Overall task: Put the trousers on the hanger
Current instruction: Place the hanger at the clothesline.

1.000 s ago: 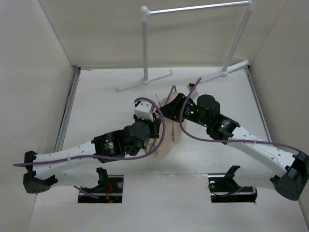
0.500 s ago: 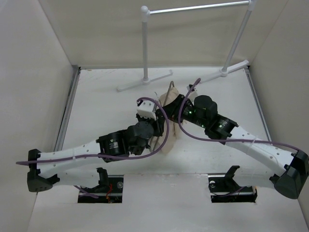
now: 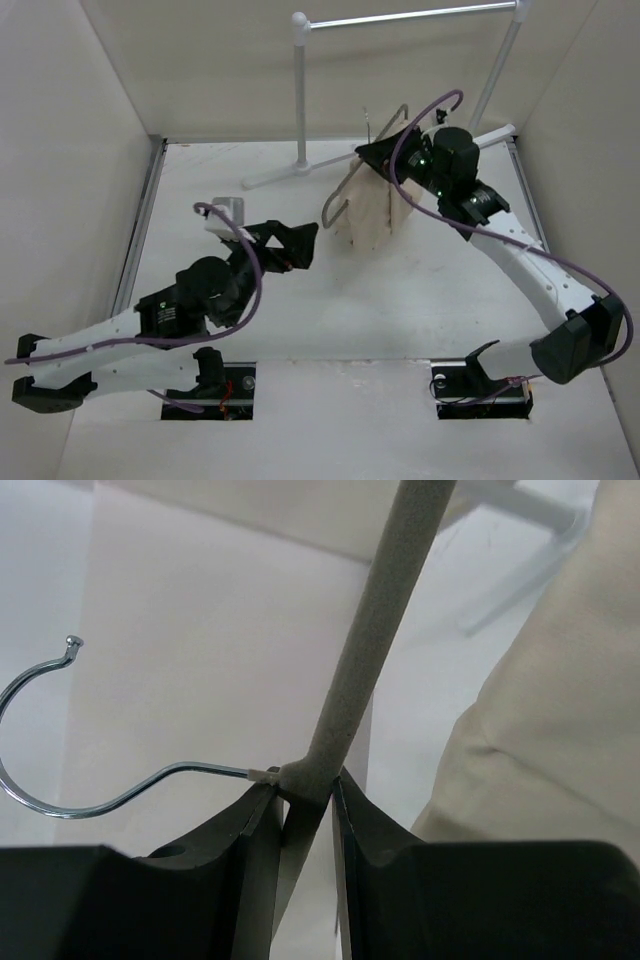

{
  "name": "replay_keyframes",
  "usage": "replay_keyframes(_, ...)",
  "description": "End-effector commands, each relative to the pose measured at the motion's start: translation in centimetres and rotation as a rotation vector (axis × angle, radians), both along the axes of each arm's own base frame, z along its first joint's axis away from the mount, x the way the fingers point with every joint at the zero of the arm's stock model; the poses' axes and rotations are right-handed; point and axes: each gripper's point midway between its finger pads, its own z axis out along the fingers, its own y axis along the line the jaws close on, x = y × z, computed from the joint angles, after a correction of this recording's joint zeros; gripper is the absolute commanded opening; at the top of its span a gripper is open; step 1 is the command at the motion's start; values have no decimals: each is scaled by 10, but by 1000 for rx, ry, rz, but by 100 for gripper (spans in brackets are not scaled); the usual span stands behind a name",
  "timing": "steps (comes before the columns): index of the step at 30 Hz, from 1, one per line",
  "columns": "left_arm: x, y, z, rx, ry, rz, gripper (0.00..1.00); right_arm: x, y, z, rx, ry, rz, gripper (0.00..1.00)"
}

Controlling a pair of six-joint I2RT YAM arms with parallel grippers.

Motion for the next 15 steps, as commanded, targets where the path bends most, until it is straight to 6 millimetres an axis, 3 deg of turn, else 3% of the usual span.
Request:
replay_keyframes(1,7,38,-9,-5,-1,128,100,34,-31,77,69,-188,-80,16)
replay_keyframes(7,1,79,-31,-15,25,217,100,116,-75,102,90,-197,-214,16)
replay_keyframes(15,2,83,-75,28,94,239,100,185,-90,127,177,-205,-249,15)
